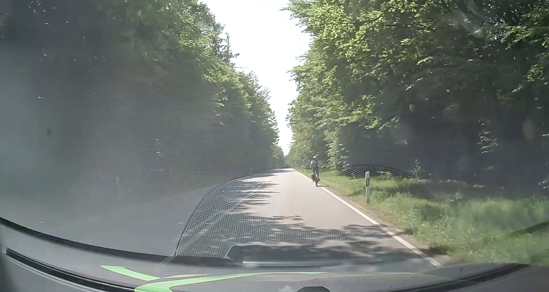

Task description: Follow the waypoints while adhering to traffic rules and regulations

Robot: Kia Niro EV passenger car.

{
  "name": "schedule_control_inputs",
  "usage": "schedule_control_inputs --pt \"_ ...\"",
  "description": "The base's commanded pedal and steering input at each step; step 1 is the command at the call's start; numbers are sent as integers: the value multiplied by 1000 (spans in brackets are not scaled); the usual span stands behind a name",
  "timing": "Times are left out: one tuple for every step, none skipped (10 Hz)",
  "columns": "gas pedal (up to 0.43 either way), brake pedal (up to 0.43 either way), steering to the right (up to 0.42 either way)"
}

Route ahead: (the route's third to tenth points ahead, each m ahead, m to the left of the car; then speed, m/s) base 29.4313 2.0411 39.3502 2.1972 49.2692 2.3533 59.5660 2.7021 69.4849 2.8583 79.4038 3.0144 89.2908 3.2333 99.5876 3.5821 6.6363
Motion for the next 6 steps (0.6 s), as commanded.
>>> schedule_control_inputs --pt "138 0 -2" --pt "138 0 -2" --pt "138 0 -2" --pt "138 0 -3" --pt "138 0 -4" --pt "138 0 -4"
